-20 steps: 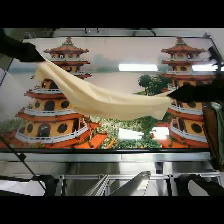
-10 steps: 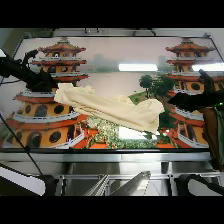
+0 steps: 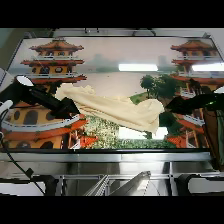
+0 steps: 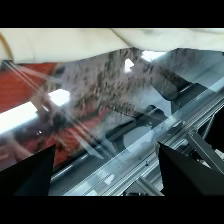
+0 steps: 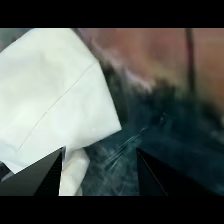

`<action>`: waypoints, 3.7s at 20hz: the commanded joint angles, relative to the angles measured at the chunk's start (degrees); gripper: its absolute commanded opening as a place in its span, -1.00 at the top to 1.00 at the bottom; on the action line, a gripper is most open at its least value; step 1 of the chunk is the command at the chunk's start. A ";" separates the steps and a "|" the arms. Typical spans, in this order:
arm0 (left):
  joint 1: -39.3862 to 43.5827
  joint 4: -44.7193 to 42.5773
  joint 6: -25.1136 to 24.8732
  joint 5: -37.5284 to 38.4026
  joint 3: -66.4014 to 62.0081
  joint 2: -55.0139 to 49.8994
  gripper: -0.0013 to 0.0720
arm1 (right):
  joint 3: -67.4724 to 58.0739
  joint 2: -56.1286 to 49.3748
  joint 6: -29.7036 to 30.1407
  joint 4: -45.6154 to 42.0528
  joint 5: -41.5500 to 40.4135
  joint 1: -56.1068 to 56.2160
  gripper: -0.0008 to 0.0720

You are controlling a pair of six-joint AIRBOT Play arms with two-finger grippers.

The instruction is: Fold the shirts.

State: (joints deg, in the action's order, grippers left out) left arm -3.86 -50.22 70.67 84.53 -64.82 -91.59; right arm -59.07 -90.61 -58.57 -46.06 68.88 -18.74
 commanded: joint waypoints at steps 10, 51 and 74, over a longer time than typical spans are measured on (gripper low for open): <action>5.86 0.98 0.33 -22.77 1.42 -4.70 0.27 | -0.37 -2.56 3.34 6.23 0.61 6.64 -0.40; 8.68 -0.76 -1.44 -18.73 5.97 5.84 0.93 | -0.39 -2.54 7.89 8.24 10.47 6.34 0.91; -41.00 36.83 -7.15 11.69 -34.56 39.52 0.90 | -13.90 60.96 20.90 40.02 -10.25 -16.09 0.92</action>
State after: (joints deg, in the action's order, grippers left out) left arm -40.75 -14.68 62.30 93.38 -97.71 -49.74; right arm -71.96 -30.70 -39.22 -3.11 66.11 -34.87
